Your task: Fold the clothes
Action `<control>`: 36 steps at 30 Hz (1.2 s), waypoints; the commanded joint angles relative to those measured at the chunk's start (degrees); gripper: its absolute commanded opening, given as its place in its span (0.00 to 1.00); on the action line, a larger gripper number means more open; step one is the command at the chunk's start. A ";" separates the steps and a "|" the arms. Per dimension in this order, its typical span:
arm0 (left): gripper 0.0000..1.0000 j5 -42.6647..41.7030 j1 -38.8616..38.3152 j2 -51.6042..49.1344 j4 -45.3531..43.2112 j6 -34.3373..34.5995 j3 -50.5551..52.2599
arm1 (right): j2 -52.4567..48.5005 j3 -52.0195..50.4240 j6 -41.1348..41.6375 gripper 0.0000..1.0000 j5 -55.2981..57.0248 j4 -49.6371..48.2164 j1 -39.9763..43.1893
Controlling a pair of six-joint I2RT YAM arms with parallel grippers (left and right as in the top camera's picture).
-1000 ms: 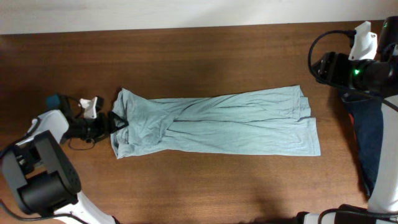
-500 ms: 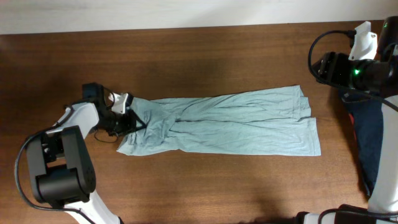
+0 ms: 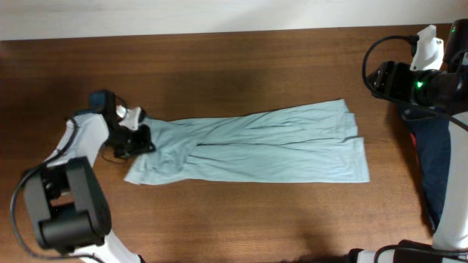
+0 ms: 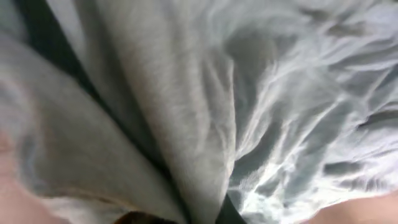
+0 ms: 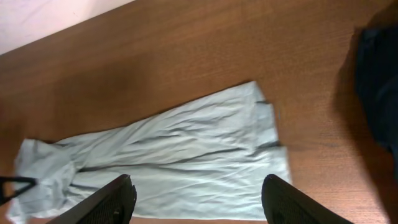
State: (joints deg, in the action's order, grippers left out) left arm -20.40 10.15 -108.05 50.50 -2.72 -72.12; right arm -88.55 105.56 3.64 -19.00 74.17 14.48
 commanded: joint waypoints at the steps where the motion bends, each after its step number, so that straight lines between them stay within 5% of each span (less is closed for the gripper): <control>1: 0.01 9.77 0.48 5.99 3.15 -0.33 -6.82 | -0.22 0.74 -0.17 0.70 -0.52 0.00 0.15; 12: 0.00 14.69 -3.82 6.29 9.64 -1.16 -11.69 | -0.22 0.72 -0.17 0.70 -0.52 -0.02 0.15; 22: 0.01 30.91 -21.49 6.27 15.76 2.12 -23.80 | -0.22 0.74 -0.17 0.70 -0.52 0.00 0.15; 36: 0.01 34.67 -38.77 -6.47 14.43 8.76 -23.80 | -0.22 0.74 0.26 0.70 -0.55 0.15 0.15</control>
State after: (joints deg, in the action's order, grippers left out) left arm 11.92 -25.96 -111.85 65.28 2.15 -95.37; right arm -88.55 105.54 3.88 -19.00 74.19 14.48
